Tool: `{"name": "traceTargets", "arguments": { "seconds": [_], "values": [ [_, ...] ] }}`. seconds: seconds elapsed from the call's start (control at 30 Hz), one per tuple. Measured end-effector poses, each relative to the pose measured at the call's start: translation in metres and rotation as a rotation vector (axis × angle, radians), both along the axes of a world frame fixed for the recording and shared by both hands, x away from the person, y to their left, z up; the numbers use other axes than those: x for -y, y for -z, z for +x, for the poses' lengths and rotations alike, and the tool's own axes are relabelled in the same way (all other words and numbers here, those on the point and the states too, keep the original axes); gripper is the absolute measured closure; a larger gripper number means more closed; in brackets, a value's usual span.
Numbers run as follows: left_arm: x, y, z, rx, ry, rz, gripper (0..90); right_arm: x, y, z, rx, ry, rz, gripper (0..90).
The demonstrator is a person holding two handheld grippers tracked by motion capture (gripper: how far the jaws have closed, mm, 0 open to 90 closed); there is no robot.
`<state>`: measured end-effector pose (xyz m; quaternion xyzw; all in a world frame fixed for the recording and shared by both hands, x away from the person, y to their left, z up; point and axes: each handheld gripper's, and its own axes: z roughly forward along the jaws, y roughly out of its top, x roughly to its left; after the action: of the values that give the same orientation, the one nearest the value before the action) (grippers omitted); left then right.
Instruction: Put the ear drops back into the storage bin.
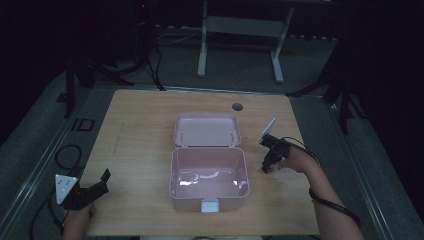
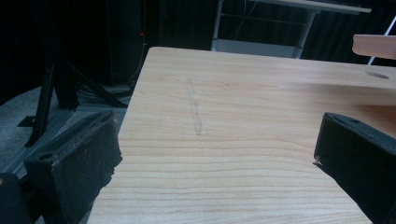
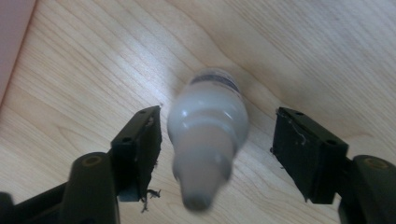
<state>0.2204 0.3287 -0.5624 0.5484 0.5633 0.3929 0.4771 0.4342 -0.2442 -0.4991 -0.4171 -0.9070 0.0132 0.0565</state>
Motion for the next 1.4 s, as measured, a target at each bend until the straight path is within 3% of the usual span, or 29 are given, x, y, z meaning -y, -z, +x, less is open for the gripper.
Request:
{"name": "traceTargets", "arguments": {
  "seconds": [0.47,0.57,0.87,1.07,1.4],
  "values": [
    [0.0,0.0,0.0,0.0,0.001,0.002,0.5,-0.012,0.011,0.006,-0.032,-0.018,-0.04,51.9],
    [0.0,0.0,0.0,-0.001,0.001,0.002,0.5,-0.016,0.012,0.004,-0.006,-0.056,-0.057,59.1],
    [0.0,0.0,0.0,-0.002,0.0,0.002,0.5,-0.016,0.002,0.0,0.014,-0.143,-0.06,59.7],
    [0.0,0.0,0.0,-0.002,0.0,0.002,0.5,-0.015,-0.004,-0.009,0.051,-0.259,-0.06,59.7],
    [0.0,0.0,0.0,-0.002,-0.001,0.003,0.5,-0.012,-0.009,-0.027,0.053,-0.49,-0.039,59.6]
  ]
}}
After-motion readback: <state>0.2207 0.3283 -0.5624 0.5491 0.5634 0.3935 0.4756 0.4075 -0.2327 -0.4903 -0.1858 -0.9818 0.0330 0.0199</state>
